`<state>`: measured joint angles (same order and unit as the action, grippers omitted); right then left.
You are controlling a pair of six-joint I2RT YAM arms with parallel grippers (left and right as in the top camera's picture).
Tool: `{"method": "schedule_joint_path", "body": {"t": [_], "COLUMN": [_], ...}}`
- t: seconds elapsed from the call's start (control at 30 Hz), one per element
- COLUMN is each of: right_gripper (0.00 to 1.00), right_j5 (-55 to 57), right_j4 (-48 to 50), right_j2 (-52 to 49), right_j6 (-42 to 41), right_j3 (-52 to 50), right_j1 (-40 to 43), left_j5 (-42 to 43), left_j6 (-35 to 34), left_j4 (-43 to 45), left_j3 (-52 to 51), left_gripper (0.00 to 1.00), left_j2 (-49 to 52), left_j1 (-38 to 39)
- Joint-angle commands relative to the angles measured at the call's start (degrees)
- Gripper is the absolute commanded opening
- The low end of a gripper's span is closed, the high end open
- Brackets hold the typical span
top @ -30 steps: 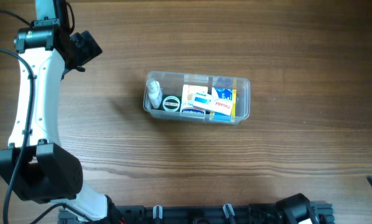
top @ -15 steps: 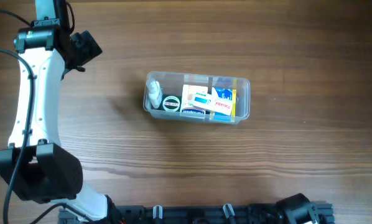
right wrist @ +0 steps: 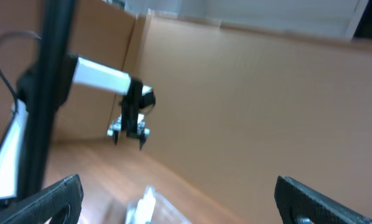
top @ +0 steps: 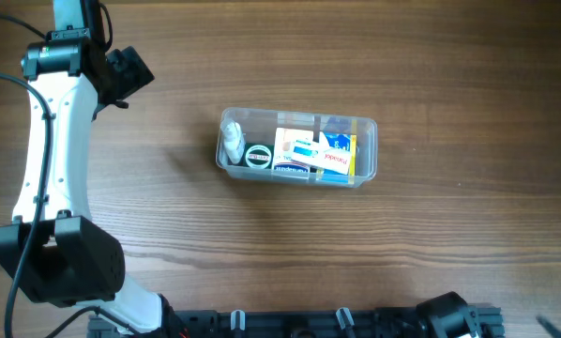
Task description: Pack container
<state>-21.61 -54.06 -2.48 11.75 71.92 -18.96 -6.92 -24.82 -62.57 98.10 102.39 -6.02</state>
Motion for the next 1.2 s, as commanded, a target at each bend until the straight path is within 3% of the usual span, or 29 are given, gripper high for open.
{"method": "schedule_joint_path", "body": {"t": [0.0, 0.33, 0.47, 0.7, 1.17], "right_gripper": [1.0, 1.0, 1.0, 1.0, 1.0], "right_j5": [-1.62, 7.34, 17.88, 16.2, 19.08], "right_j4": [7.96, 42.14, 44.17, 56.63, 66.99], "right_j2": [0.61, 0.42, -0.87, -2.32, -2.29], "right_j6": [-3.17, -15.82, -15.85, -16.87, -18.64], "right_j3": [-9.6, -39.17, -48.63, -57.2, -68.15], "right_j1": [-0.09, -0.09, -0.09, -0.09, -0.09], "left_j5": [0.46, 0.46, 0.46, 0.46, 0.46], "left_j6": [-1.16, -1.16, -1.18, -1.18, -1.18], "left_j4": [0.15, 0.15, 0.15, 0.15, 0.15], "left_j3": [0.55, 0.55, 0.55, 0.55, 0.55], "left_gripper": [1.0, 1.0, 1.0, 1.0, 1.0], "left_j2": [-1.22, -1.22, -1.22, -1.22, -1.22], "left_j1": [-0.26, -0.26, -0.26, -0.26, -0.26]}}
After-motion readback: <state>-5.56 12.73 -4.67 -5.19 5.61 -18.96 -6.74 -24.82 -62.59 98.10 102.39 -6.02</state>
